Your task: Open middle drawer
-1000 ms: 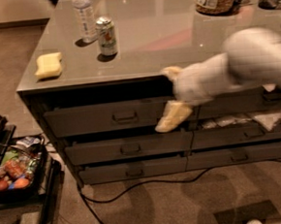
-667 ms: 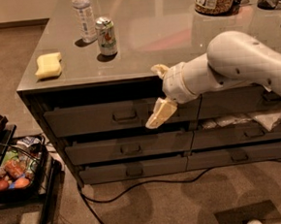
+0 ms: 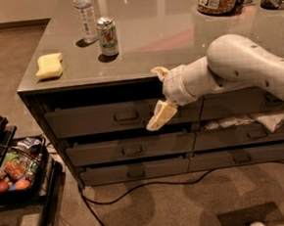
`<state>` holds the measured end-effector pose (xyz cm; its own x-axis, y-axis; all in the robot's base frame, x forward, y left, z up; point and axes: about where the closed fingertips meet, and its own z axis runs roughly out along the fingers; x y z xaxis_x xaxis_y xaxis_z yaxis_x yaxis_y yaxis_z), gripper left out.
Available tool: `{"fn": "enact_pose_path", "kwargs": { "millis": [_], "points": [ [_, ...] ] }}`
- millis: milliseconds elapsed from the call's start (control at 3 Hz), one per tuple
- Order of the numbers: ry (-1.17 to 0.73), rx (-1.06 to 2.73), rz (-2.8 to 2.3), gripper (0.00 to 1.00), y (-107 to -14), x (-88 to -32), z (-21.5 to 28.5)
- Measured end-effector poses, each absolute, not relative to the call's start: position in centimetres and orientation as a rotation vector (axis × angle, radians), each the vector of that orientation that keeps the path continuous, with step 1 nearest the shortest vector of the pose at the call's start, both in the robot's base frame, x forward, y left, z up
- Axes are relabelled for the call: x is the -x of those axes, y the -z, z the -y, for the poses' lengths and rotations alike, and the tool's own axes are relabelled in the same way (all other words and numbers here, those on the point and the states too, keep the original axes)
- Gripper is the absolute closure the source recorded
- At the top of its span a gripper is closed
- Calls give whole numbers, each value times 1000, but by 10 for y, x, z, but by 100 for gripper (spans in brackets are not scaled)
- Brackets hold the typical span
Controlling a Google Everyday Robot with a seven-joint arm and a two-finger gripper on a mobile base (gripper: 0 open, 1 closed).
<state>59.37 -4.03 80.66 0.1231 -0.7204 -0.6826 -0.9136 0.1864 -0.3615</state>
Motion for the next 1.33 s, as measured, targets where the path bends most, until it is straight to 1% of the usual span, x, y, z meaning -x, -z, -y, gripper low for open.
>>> {"fn": "enact_pose_path", "kwargs": {
  "millis": [333,667,1000,1333],
  "points": [
    [-383,1646,-1642,0,-748,-598,10],
    [-500,1677,-1701,0,-667,-595,-26],
    [-610,1650,-1781,0,-601,-585,-44],
    [-644,1550,-1852,0,-567,-564,-43]
  ]
}}
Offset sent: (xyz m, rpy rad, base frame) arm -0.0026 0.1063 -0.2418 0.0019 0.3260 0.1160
